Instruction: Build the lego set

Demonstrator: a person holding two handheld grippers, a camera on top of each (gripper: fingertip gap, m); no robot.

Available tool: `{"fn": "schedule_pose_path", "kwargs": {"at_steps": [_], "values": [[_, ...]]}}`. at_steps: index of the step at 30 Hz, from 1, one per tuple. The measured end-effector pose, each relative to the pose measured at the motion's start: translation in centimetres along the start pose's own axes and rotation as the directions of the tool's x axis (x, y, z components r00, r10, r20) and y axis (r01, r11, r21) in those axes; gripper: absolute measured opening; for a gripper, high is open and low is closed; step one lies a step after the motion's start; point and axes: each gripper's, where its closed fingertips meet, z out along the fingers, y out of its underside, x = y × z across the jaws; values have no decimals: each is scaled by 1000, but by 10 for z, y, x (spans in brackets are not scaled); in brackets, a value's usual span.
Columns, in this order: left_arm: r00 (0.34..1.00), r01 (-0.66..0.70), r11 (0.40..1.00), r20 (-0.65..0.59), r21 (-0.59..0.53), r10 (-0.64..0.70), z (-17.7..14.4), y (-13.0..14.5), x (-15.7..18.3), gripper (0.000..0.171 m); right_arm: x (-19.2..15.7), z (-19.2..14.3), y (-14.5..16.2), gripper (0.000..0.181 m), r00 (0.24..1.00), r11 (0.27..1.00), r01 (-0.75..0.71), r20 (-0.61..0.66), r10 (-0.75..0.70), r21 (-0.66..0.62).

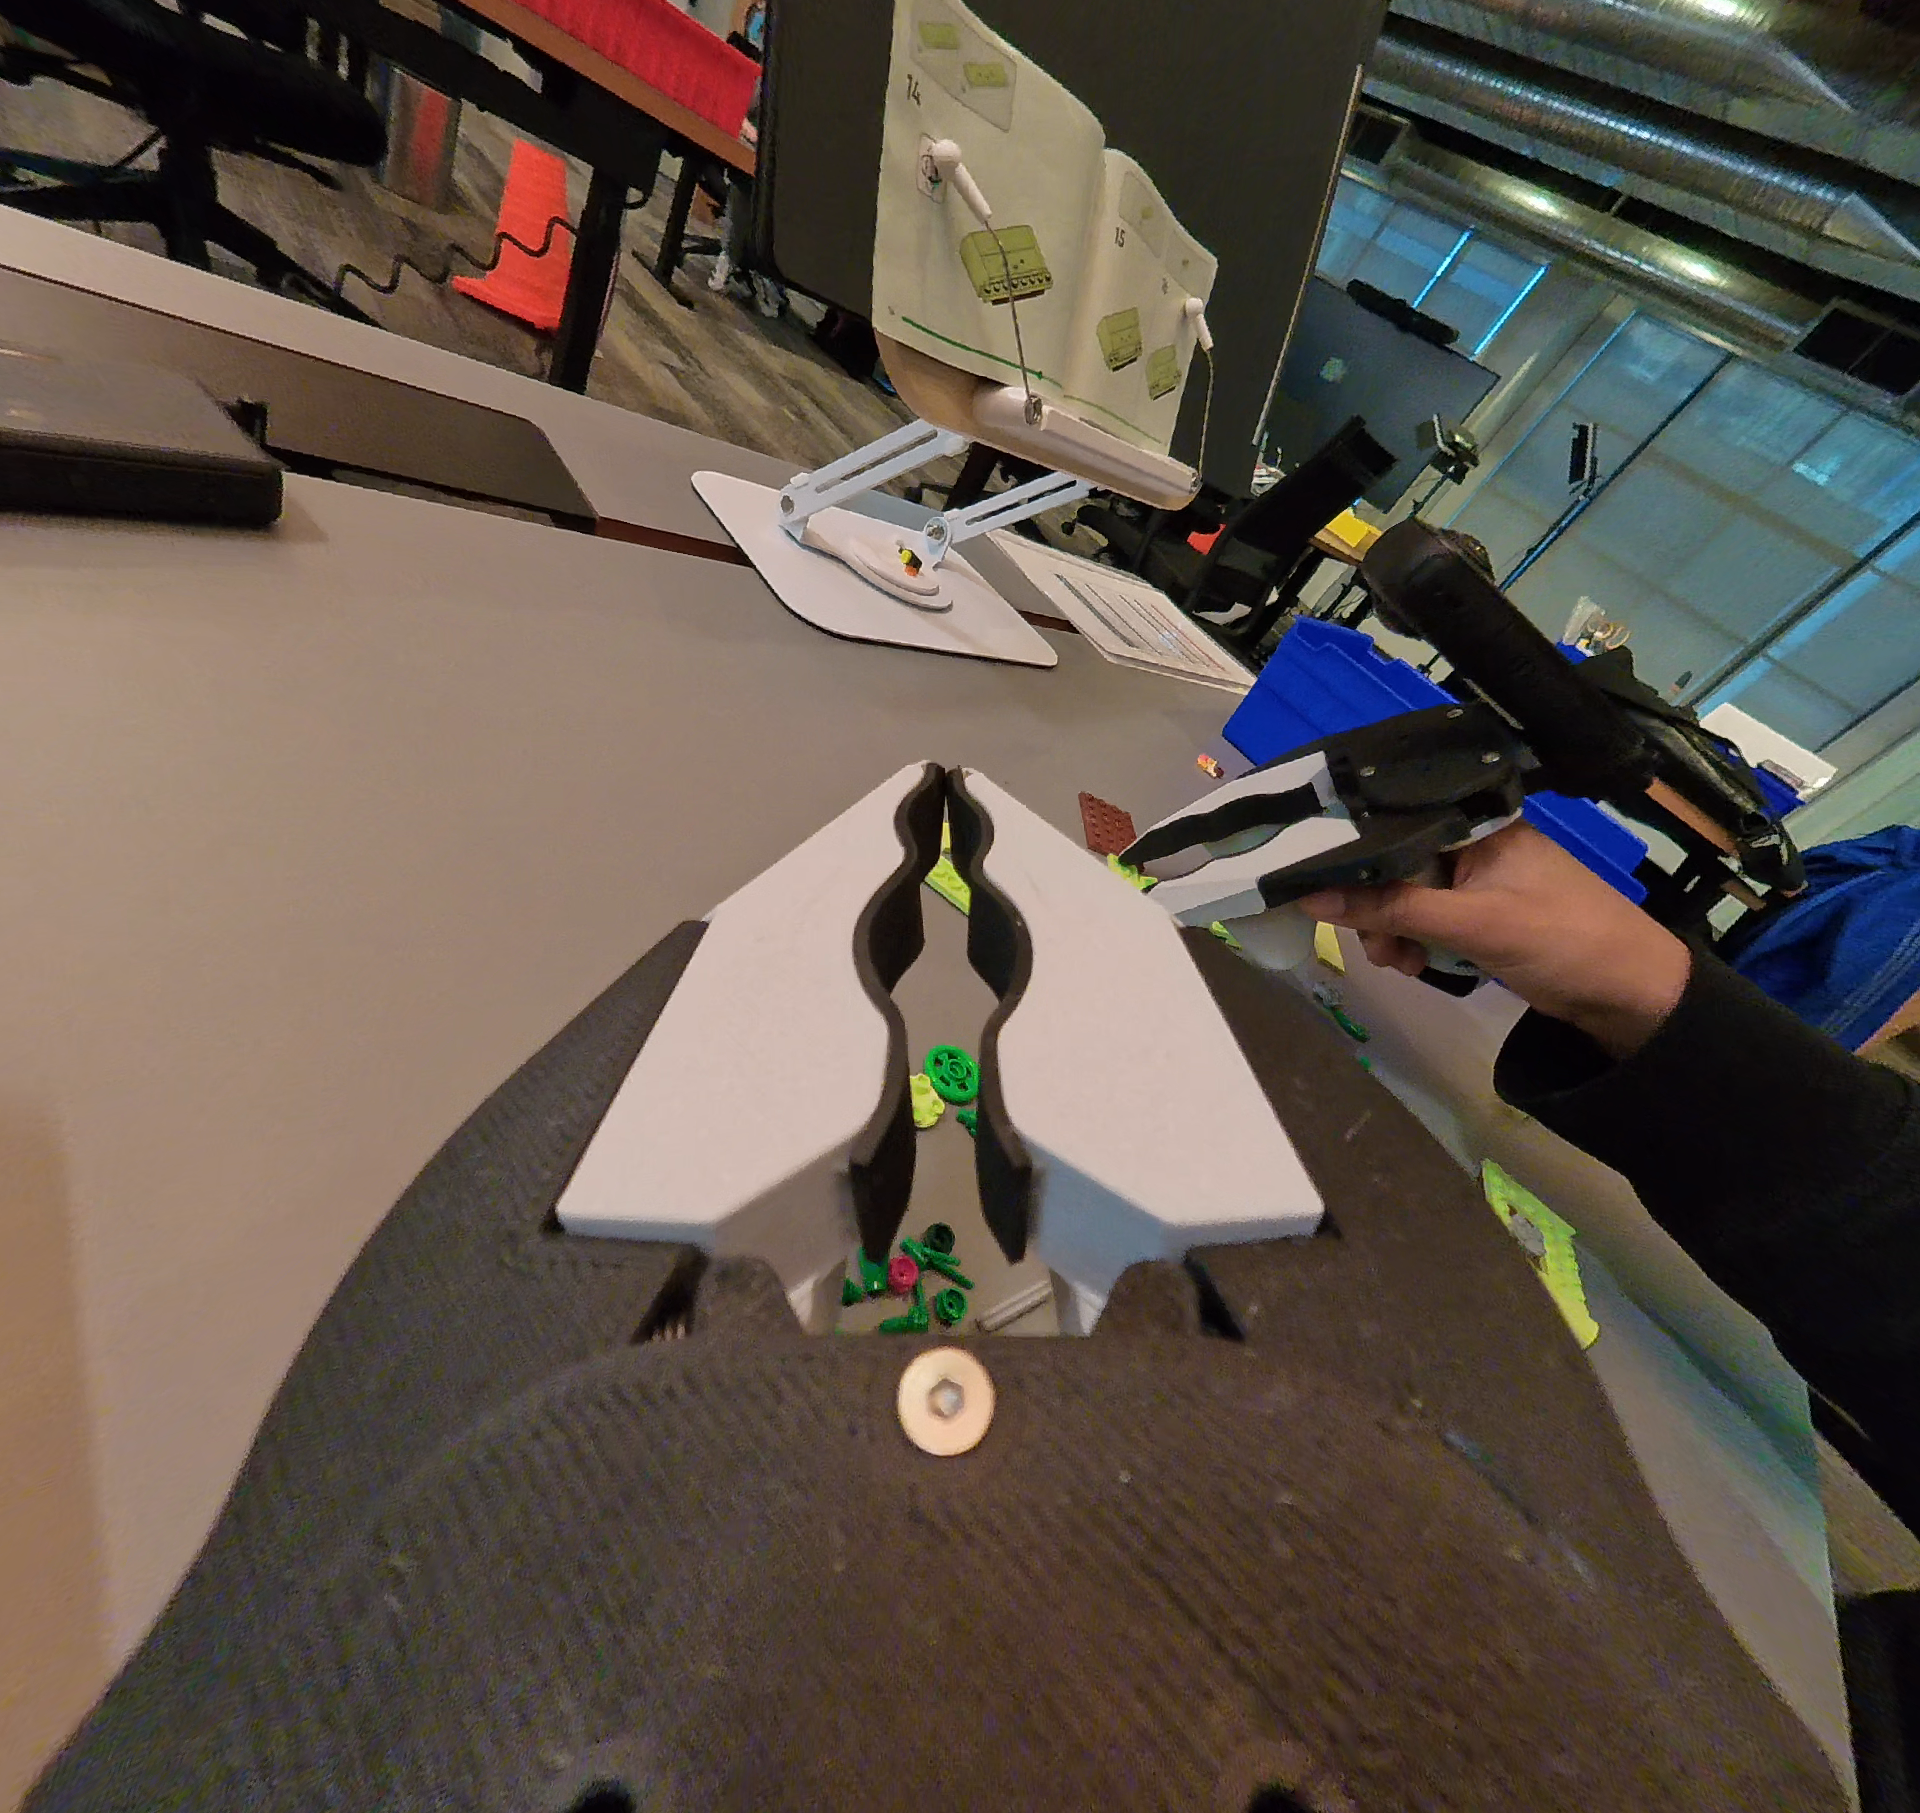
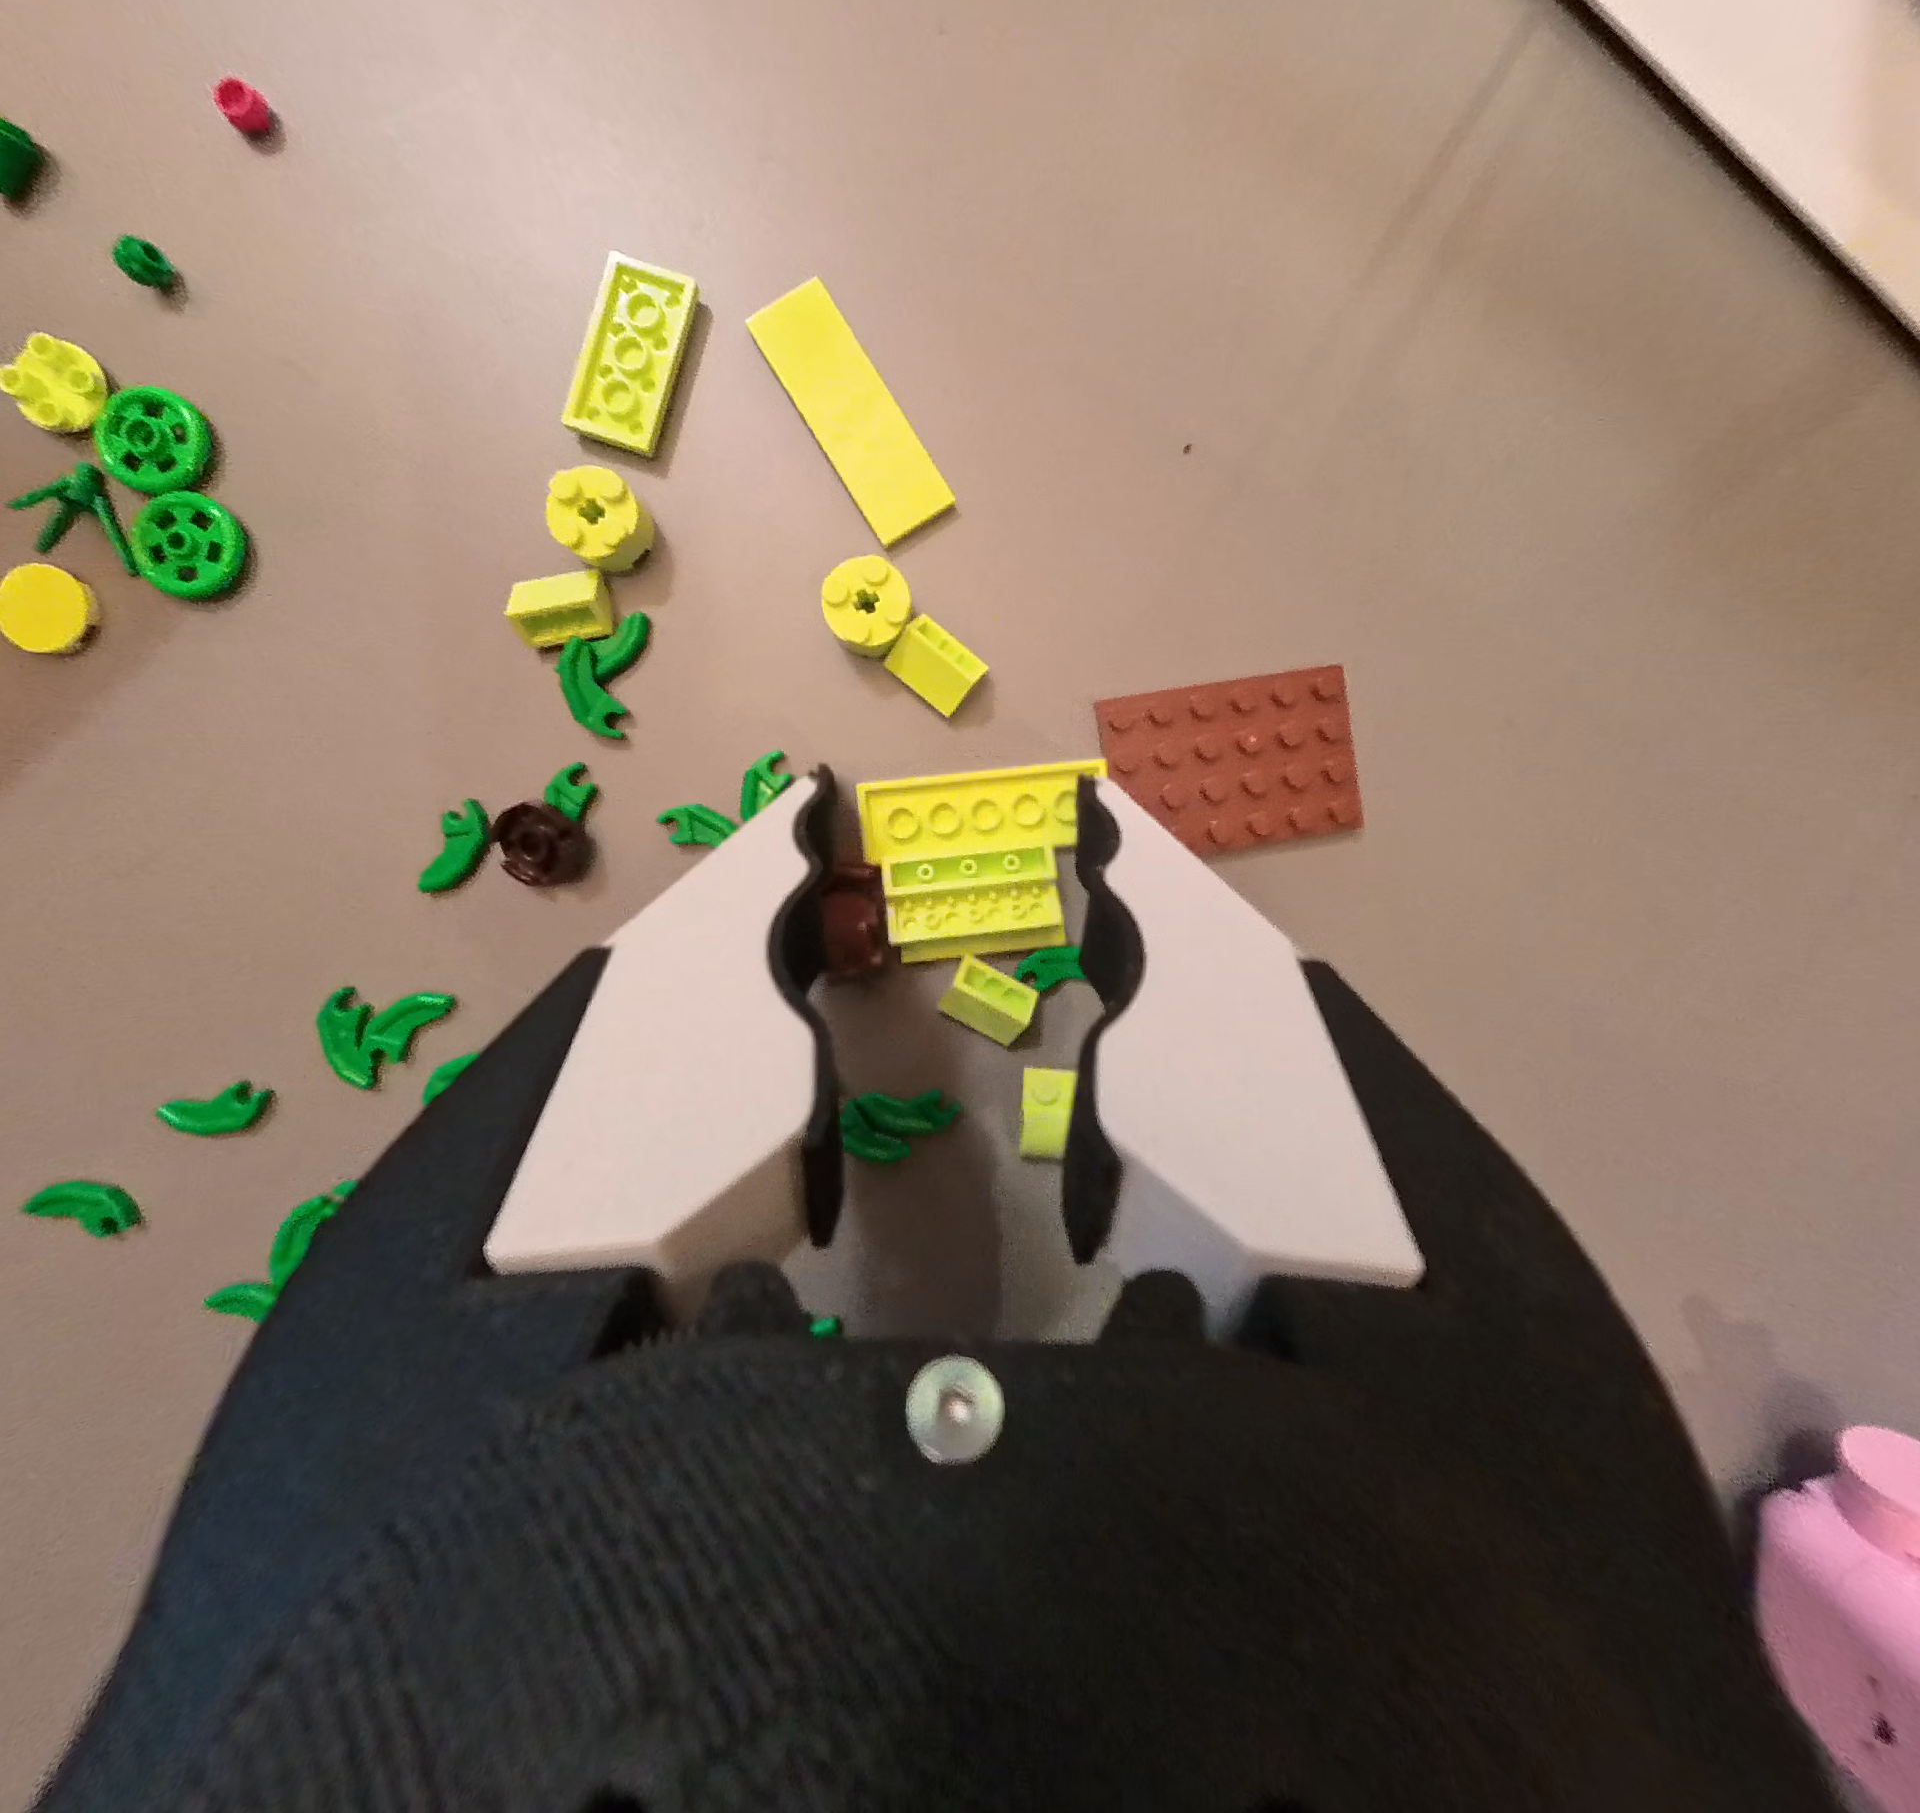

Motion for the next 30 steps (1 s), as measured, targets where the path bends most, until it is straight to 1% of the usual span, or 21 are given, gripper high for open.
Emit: {"fn": "schedule_pose_path", "kwargs": {"at_steps": [2, 6, 7, 8, 11, 13, 15, 17, 20, 22, 25, 27, 30], "values": [[1000, -11, 1000, 5, -4, 11, 1, 1, 1, 0, -1, 0, 0, 40, 1000, 1000, 7, -3, -7, 11], [1000, -17, 1000, 10, -12, 17, 2, 3, 0, 0, -4, -3, 1, 40, 1000, 999, -7, 18, 6, 43], [1000, -18, 1000, 11, -13, 18, 2, 3, 0, 0, -6, -5, 1, 37, 999, 998, -15, 39, 12, 54], [1000, -20, 1000, 12, -13, 20, 2, 3, 0, 0, -9, -8, 0, 24, 998, 997, -21, 60, 17, 74], [1000, -20, 1000, 13, -9, 20, 1, 2, 0, 0, -12, -22, -3, 26, 994, 988, -59, 101, 45, 141], [1000, -14, 1000, 8, -9, 15, 2, 3, 0, 0, -8, -28, -3, 35, 992, 983, -89, 108, 72, 158], [1000, -11, 1000, 1, -12, 11, 3, 3, 2, 0, 3, -28, -1, 47, 993, 983, -101, 72, 91, 151], [1000, -16, 1000, -4, -16, 15, 5, 5, 4, 0, 7, -22, 3, 53, 993, 987, -104, 77, 95, 120], [1000, -29, 999, -2, -25, 29, 6, 6, 5, 0, 6, -13, 5, 54, 991, 990, -104, 90, 95, 100], [999, -37, 999, 5, -26, 37, 5, 6, 4, 0, 8, -7, 9, 55, 995, 994, -86, 62, 81, 68], [1000, -29, 999, 6, -20, 29, 5, 5, 3, 0, 8, -4, 9, 55, 999, 998, -37, 24, 36, 54], [1000, -17, 1000, -3, -19, 17, 5, 6, 4, 0, 6, -4, 8, 48, 1000, 999, -18, 23, 17, 41], [1000, -19, 1000, -8, -23, 19, 6, 7, 6, 0, 3, -3, 7, 46, 1000, 999, -4, 20, 3, 36]]}}
